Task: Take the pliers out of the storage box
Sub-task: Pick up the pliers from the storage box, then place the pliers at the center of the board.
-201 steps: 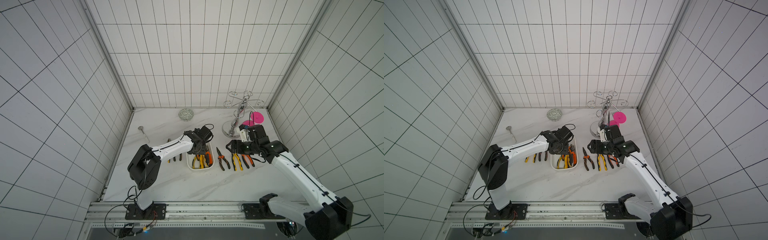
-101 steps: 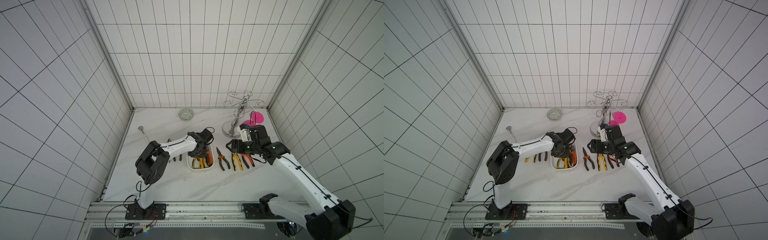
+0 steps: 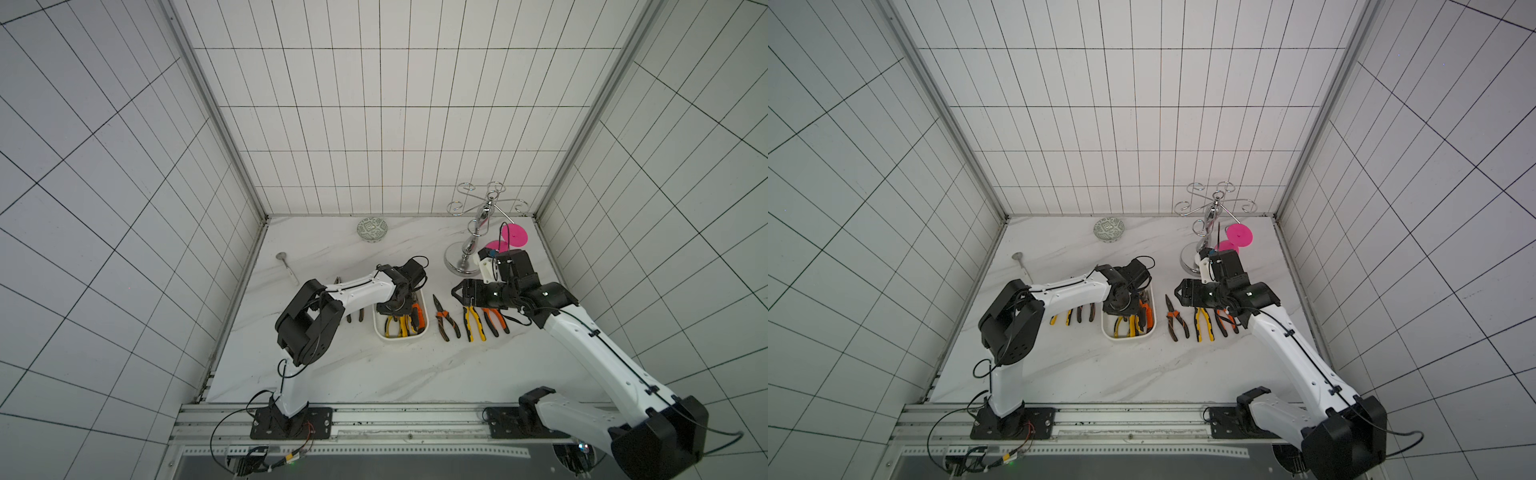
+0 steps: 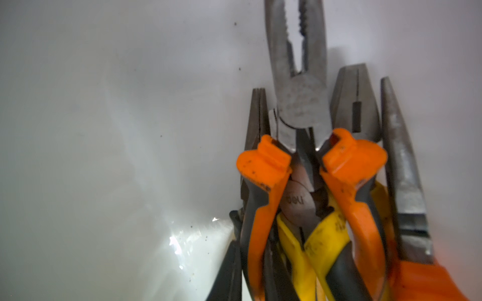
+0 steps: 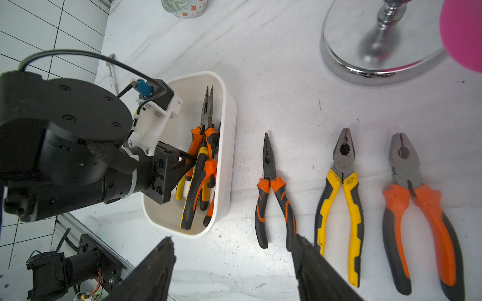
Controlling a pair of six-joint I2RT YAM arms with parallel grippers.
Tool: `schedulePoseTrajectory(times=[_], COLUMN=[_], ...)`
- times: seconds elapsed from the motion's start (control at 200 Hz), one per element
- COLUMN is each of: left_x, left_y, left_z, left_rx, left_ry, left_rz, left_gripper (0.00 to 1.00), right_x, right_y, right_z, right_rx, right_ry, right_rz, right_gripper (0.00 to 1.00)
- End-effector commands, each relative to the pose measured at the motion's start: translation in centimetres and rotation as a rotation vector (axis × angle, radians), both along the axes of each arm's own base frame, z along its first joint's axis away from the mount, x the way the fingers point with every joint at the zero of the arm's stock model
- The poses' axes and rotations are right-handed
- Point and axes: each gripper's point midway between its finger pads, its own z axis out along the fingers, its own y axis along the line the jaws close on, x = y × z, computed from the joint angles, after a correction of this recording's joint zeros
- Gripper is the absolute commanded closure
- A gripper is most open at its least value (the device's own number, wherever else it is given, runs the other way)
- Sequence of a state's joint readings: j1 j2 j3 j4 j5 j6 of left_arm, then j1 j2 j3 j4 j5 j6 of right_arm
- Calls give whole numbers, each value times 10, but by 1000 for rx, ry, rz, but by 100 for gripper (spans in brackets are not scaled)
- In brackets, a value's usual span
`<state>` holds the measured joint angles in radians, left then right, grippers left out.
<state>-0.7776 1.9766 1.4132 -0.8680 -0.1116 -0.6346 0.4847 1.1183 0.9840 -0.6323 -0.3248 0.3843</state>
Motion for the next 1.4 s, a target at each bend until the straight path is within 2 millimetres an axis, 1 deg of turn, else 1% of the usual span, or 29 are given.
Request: schedulePoseTrajectory(times=[0.0,0.115,0.315,0.43,0.6,0.7,0.804,0.924,0.974,1.004,1.149,1.279,1.394], left_x=[6,9,11,11,11,11,12,13,14,14,15,21,28], left_y=[-2,-2,9,12,18,27,37,59,72,81,127,171,206], left_z=[6,26,67,89,115,128,141,151,151,154,148,133,123], left_rx=[-12,-26,-40,-74,-110,-140,-217,-261,-257,-255,-210,-177,-105], left_ry=[-30,-63,-149,-199,-253,-284,-313,-344,-347,-360,-384,-401,-453], left_rz=[-5,-10,-7,-7,-4,6,11,10,9,11,8,42,43], left_gripper=[100,100,100,100,100,100,100,100,100,100,100,100,100], right_x=[-3,-4,-3,-3,-2,-2,0,1,2,2,1,0,-2], right_y=[-1,1,3,4,9,13,20,28,32,34,48,61,71], right_z=[-10,-9,-5,-5,-4,-1,4,5,7,7,11,15,19], right_rx=[-22,-15,-4,1,23,40,65,77,80,80,84,83,81], right_ry=[11,13,9,10,17,12,4,8,6,3,-8,-20,-22], right_rz=[14,21,27,30,40,52,64,84,94,99,139,177,207], right_gripper=[26,26,26,26,27,26,26,26,26,26,26,26,26])
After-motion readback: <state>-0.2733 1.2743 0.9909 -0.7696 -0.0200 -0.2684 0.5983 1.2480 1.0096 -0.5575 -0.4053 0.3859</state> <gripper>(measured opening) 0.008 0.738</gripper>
